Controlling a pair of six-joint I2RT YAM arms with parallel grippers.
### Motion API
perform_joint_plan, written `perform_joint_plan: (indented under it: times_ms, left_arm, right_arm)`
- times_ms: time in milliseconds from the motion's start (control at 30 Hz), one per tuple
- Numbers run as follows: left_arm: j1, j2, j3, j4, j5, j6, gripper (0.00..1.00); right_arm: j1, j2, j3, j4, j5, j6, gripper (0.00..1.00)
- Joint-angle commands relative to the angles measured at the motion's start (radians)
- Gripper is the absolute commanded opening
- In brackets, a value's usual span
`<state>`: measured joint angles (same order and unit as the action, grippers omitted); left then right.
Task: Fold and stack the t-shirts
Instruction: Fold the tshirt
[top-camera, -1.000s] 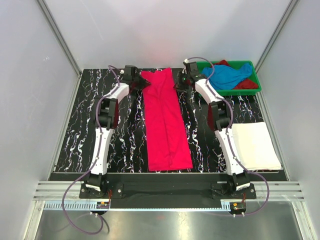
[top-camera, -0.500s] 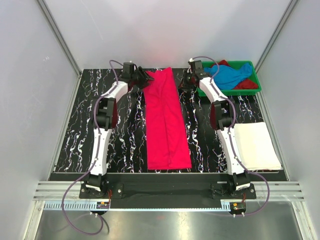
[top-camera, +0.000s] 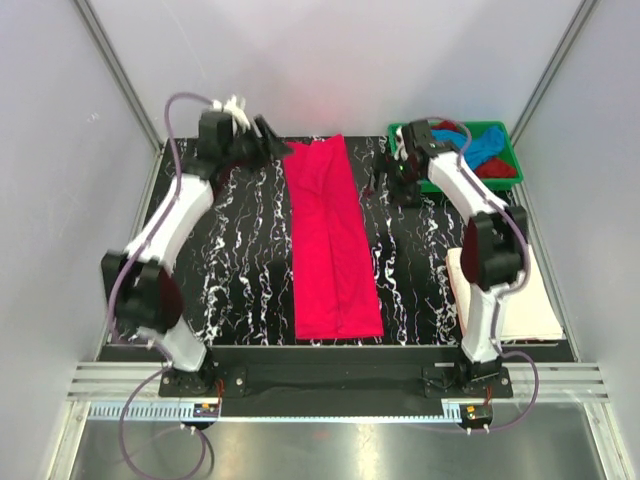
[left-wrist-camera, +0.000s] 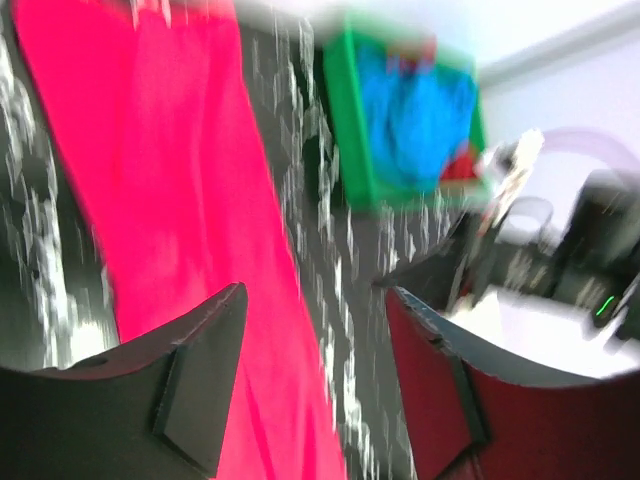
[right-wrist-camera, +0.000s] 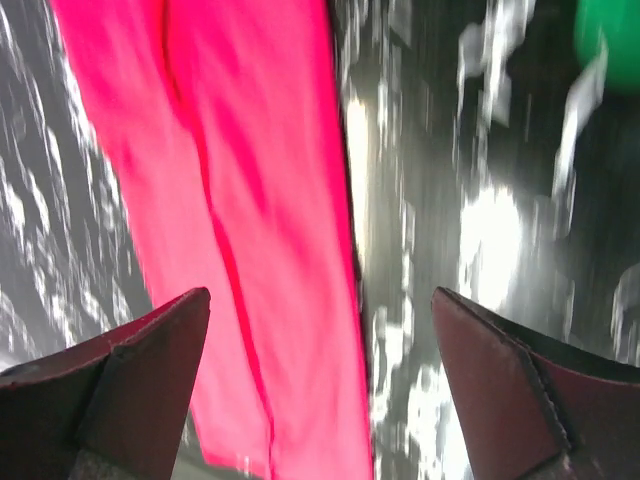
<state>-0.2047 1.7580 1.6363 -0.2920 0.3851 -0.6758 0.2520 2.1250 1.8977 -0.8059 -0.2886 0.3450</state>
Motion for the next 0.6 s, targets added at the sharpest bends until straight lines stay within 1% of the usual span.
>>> perform_joint_plan:
  times_ms: [0,33,67,100,133,167,200,233,267,300,333,367,400,433,467,500,567]
  left_arm:
    - [-0.106,-0.238,-0.351,-0.127,-0.035,0.077,0.61]
    - [-0.128,-0.294,-0.433,-0.131,-0.037,0.062,0.6]
    - [-0.178,-0.349,-0.511,-0.122,-0.031,0.042,0.59]
    - [-0.206,-0.444,-0.653,-0.118,-0.038,0.003,0.56]
    - [-0.238,-0.492,-0.718,-0.122,-0.057,-0.022,0.56]
    - [-0.296,-0.54,-0.781,-0.124,-0.07,-0.046,0.56]
    - [-0.324,-0.624,-0.887,-0.127,-0.096,-0.109,0.56]
    - [-0.349,-0.665,-0.935,-0.131,-0.113,-0.145,0.55]
    - [-0.407,-0.707,-0.973,-0.128,-0.132,-0.18,0.55]
    - [-0.436,-0.777,-1.04,-0.125,-0.181,-0.245,0.54]
    - [-0.465,-0.807,-1.068,-0.13,-0.205,-0.28,0.52]
    - [-0.51,-0.828,-1.089,-0.13,-0.225,-0.31,0.51]
    - [-0.525,-0.854,-1.118,-0.145,-0.264,-0.362,0.49]
    - [-0.535,-0.859,-1.124,-0.169,-0.285,-0.382,0.47]
    - [-0.547,-0.855,-1.122,-0.188,-0.302,-0.401,0.47]
    - [-0.549,-0.845,-1.119,-0.197,-0.31,-0.403,0.47]
    - [-0.561,-0.803,-1.106,-0.196,-0.308,-0.407,0.48]
  right_arm:
    - [0.033,-0.25,-0.227,-0.027,-0.037,-0.017,1.0]
    - [0.039,-0.296,-0.349,-0.023,-0.038,-0.017,1.0]
    - [0.043,-0.344,-0.414,0.003,-0.081,-0.012,1.0]
    - [0.046,-0.425,-0.474,0.016,-0.113,0.014,1.0]
    - [0.047,-0.463,-0.585,0.022,-0.138,0.028,1.0]
    - [0.053,-0.503,-0.642,0.043,-0.17,0.041,1.0]
    - [0.064,-0.581,-0.699,0.057,-0.178,0.07,1.0]
    - [0.085,-0.621,-0.803,0.066,-0.182,0.086,1.0]
    - [0.102,-0.689,-0.854,0.086,-0.199,0.103,0.99]
    - [0.121,-0.723,-0.9,0.1,-0.205,0.136,0.98]
    - [0.157,-0.75,-0.989,0.114,-0.21,0.153,0.96]
    - [0.174,-0.799,-1.029,0.132,-0.211,0.167,0.91]
    - [0.191,-0.822,-1.064,0.14,-0.205,0.189,0.87]
    - [0.199,-0.842,-1.133,0.151,-0.199,0.202,0.82]
    - [0.202,-0.874,-1.166,0.175,-0.205,0.212,0.77]
    - [0.204,-0.89,-1.193,0.183,-0.207,0.224,0.76]
    - [0.204,-0.913,-1.258,0.2,-0.192,0.229,0.68]
